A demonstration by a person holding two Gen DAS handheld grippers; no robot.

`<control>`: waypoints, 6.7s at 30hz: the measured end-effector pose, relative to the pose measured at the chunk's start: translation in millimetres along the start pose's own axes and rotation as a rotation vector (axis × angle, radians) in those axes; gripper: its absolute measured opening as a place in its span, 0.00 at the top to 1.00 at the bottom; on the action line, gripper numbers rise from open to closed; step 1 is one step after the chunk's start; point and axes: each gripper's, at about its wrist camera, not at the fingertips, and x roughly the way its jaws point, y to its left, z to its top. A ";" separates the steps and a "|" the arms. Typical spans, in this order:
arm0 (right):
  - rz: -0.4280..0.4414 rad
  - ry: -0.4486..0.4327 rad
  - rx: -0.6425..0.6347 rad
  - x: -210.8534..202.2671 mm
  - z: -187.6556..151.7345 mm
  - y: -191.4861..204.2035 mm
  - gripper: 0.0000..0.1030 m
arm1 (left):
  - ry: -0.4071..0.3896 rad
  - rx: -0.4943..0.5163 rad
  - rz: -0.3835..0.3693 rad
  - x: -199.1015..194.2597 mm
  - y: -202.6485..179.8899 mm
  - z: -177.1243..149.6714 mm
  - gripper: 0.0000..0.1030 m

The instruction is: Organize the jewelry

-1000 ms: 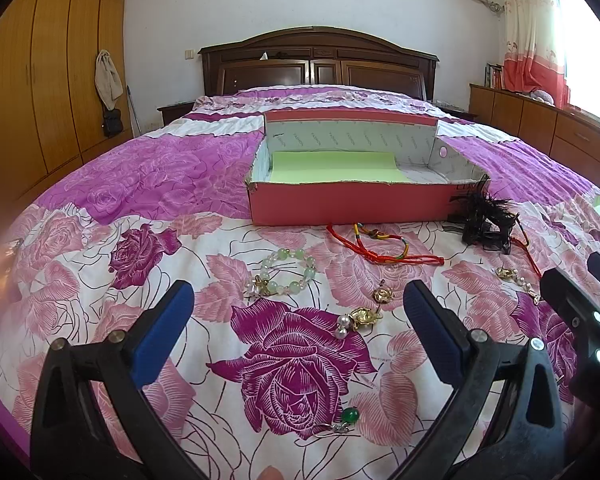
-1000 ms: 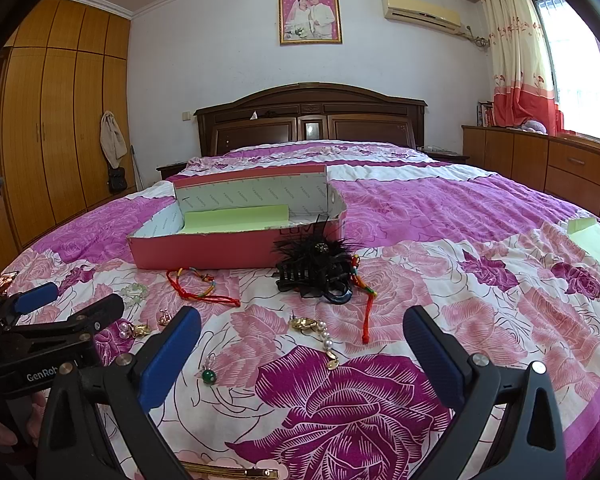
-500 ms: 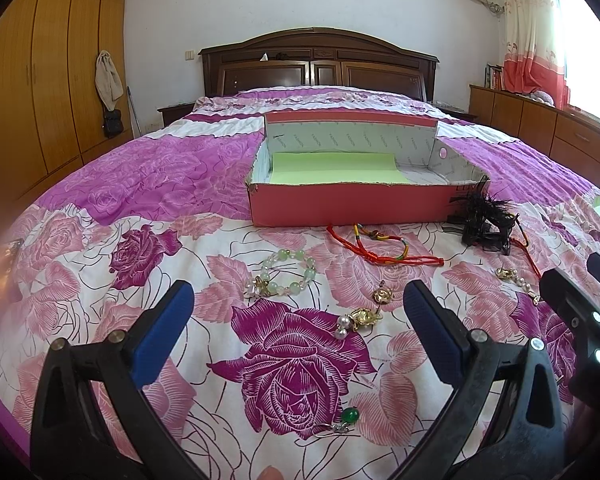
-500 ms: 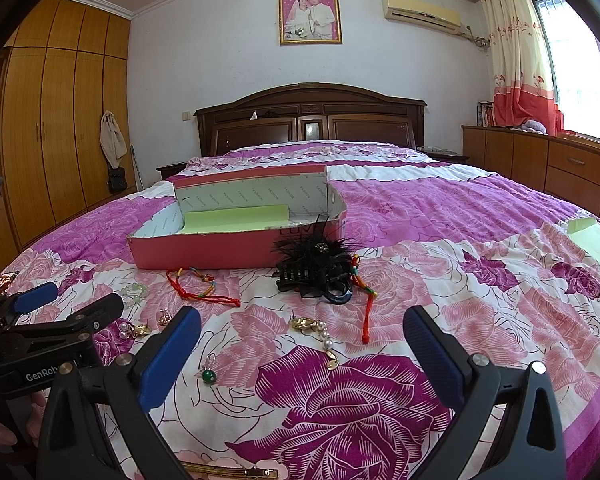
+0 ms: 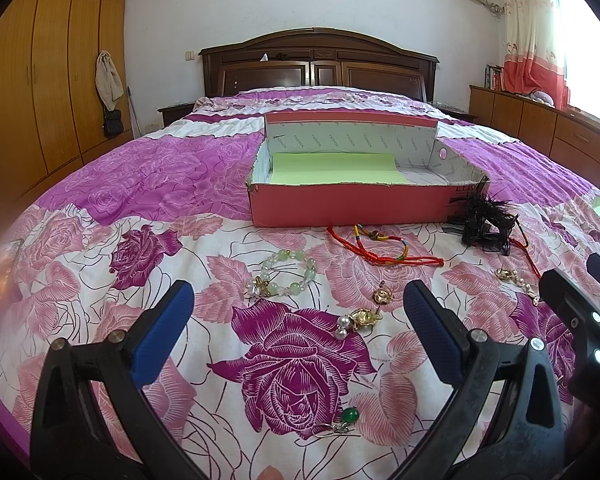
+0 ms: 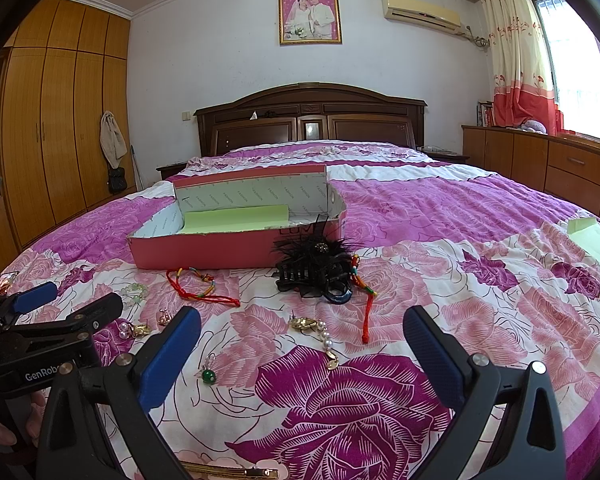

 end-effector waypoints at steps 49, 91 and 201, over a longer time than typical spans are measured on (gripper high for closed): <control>0.003 0.013 0.007 -0.3 1.3 0.9 0.00 | 0.020 0.001 -0.016 2.8 -0.8 6.5 0.05; -0.013 0.314 0.108 48.9 42.3 -53.3 0.07 | 0.418 -0.112 -0.152 105.9 30.3 20.7 0.60; 0.128 0.426 0.087 266.6 144.6 -32.2 0.64 | 0.393 0.087 -0.158 211.9 -19.7 132.3 0.65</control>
